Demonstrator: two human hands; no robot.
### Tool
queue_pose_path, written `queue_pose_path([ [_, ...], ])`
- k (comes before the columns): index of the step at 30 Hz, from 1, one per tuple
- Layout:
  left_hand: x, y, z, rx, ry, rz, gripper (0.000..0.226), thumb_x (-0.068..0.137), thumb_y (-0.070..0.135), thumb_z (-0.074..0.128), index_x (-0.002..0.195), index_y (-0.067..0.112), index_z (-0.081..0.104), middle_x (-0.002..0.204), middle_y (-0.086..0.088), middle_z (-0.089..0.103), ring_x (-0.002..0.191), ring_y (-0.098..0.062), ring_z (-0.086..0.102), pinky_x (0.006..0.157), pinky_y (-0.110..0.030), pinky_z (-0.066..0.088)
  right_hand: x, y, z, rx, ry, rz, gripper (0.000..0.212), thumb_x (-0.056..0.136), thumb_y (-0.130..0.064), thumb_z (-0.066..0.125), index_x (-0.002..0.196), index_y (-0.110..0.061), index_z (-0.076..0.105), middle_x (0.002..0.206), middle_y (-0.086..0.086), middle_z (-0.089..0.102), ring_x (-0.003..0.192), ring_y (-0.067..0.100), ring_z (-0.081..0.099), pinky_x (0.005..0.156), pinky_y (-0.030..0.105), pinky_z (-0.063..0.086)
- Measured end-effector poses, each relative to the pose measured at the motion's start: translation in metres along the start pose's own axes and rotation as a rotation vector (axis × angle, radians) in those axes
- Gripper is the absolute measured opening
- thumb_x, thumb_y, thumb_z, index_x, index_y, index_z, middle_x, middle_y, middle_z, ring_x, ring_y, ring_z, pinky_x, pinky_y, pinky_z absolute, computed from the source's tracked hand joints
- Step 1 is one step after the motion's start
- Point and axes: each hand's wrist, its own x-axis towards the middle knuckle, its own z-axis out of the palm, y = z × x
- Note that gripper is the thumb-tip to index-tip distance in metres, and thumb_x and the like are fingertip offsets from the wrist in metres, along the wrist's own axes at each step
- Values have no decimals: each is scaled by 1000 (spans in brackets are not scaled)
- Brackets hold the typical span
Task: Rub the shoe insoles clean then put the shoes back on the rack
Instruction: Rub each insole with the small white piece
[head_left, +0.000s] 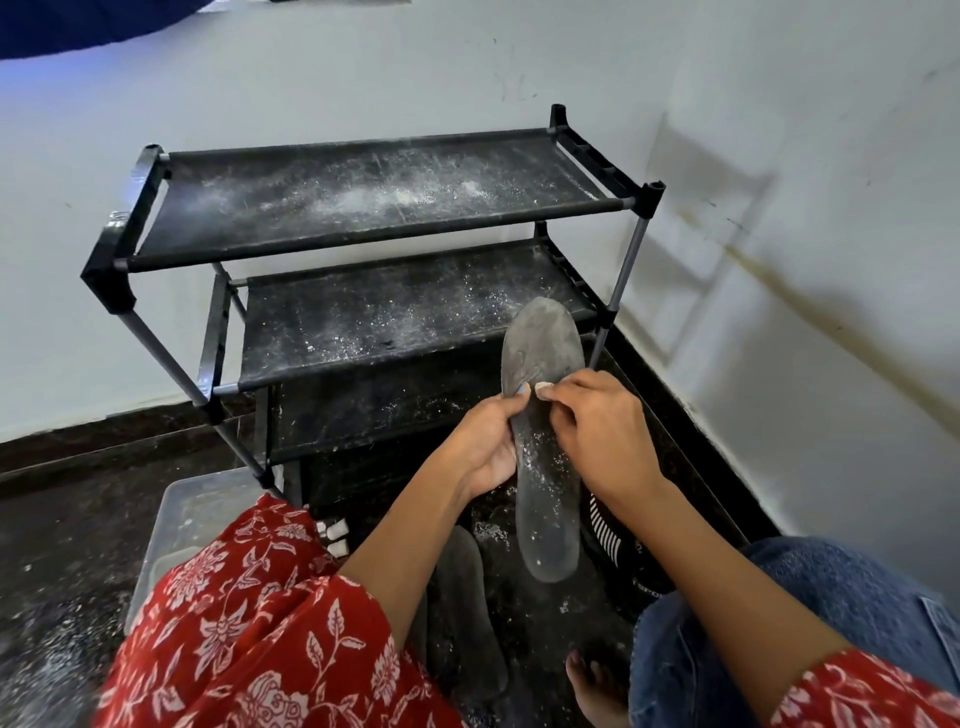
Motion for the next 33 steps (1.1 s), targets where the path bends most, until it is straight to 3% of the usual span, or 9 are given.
queue_pose_path([
  [7, 3, -3, -2, -55, 46, 11, 29, 101, 19, 38, 114, 1, 57, 88, -9, 71, 72, -14, 70, 64, -23, 57, -6, -10, -3, -1, -345, -63, 20, 72, -7, 64, 85, -16, 76, 84, 3, 70, 81, 24, 63, 77, 37, 52],
  [8, 2, -3, -3, -59, 40, 8, 29, 101, 19, 38, 112, 2, 58, 86, -8, 72, 72, -14, 70, 63, -24, 57, -6, -9, -4, 34, -346, -35, 19, 72, -8, 65, 84, -16, 77, 84, 1, 71, 80, 22, 64, 79, 36, 52],
  [12, 0, -2, 1, -53, 14, -3, 30, 102, 23, 36, 109, 3, 57, 86, -8, 70, 75, -16, 69, 66, -25, 57, -4, -8, -2, 71, -99, 3, 22, 72, -2, 67, 87, -14, 76, 85, 1, 71, 83, 20, 65, 79, 32, 53],
  [16, 0, -1, 5, -69, 85, 8, 32, 101, 23, 40, 122, 3, 54, 99, -8, 67, 85, -15, 66, 65, -21, 56, -7, -17, 2, 35, -232, -88, 23, 73, -4, 59, 86, -14, 76, 85, 3, 71, 81, 25, 63, 74, 41, 54],
  [20, 0, -2, 3, -53, 113, -16, 33, 101, 24, 40, 125, 7, 53, 97, -7, 67, 76, -15, 67, 46, -19, 50, -8, -16, -5, 80, -462, -32, 20, 73, -9, 62, 83, -18, 77, 84, -2, 73, 77, 17, 66, 80, 33, 52],
  [22, -1, 0, 2, -54, 94, -19, 33, 101, 25, 39, 123, 5, 54, 94, -8, 69, 72, -14, 69, 52, -22, 55, -6, -12, -7, 105, -380, -12, 18, 72, -9, 64, 82, -17, 77, 84, -2, 73, 78, 16, 66, 79, 34, 53],
  [25, 0, 0, 2, -51, 41, -12, 35, 102, 25, 36, 122, 3, 54, 96, -8, 68, 82, -16, 67, 72, -25, 56, -2, -11, -4, 67, -169, -40, 21, 74, -2, 64, 88, -12, 76, 87, 2, 72, 85, 23, 64, 78, 37, 53],
  [28, 1, 0, 3, -62, 66, 9, 29, 101, 24, 38, 114, 7, 57, 97, -7, 68, 85, -14, 66, 71, -22, 55, -4, -16, 2, 5, -194, -110, 25, 71, -4, 58, 85, -13, 76, 85, 2, 72, 80, 23, 62, 74, 34, 54],
  [33, 2, 2, 2, -80, 125, 13, 34, 101, 24, 41, 124, 3, 53, 105, -12, 66, 90, -19, 65, 67, -25, 56, -11, -18, 3, 64, -314, -69, 22, 67, -11, 58, 78, -17, 76, 80, 1, 72, 78, 21, 63, 77, 33, 52],
])
